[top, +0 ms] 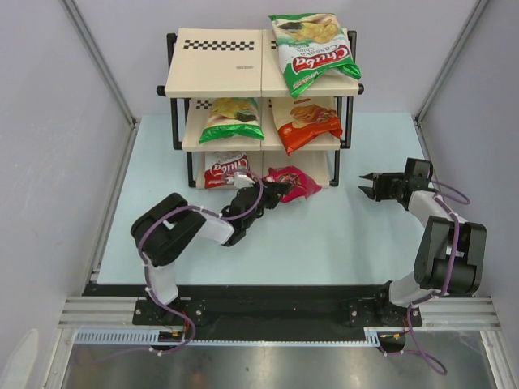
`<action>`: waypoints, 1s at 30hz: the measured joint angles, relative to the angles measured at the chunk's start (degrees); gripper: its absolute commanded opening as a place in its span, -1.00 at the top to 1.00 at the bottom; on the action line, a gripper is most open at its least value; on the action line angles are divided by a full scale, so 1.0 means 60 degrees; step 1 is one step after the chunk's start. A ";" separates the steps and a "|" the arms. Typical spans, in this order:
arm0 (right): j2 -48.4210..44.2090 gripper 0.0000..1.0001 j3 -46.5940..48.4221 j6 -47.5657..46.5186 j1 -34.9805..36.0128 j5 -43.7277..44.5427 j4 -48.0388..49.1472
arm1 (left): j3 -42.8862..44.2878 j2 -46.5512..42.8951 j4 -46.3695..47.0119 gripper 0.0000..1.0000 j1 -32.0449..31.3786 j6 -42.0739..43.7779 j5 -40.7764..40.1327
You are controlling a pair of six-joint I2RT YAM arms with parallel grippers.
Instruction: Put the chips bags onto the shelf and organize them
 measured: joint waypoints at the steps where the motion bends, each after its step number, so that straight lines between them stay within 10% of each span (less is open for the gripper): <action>1: 0.0018 0.20 0.0004 0.0000 -0.0011 0.0000 0.0033 | -0.0047 0.0175 0.0423 0.99 0.0007 -0.0120 -0.0018; 8: 0.0153 0.20 0.0040 -0.0124 -0.0025 0.0007 0.0051 | 0.0076 0.2051 0.3428 0.99 0.0404 -0.1202 0.0470; 30: 0.0018 0.19 0.0040 -0.0401 0.0004 0.0040 -0.0222 | 0.1271 0.2514 0.3198 0.99 0.0550 -0.0918 0.0506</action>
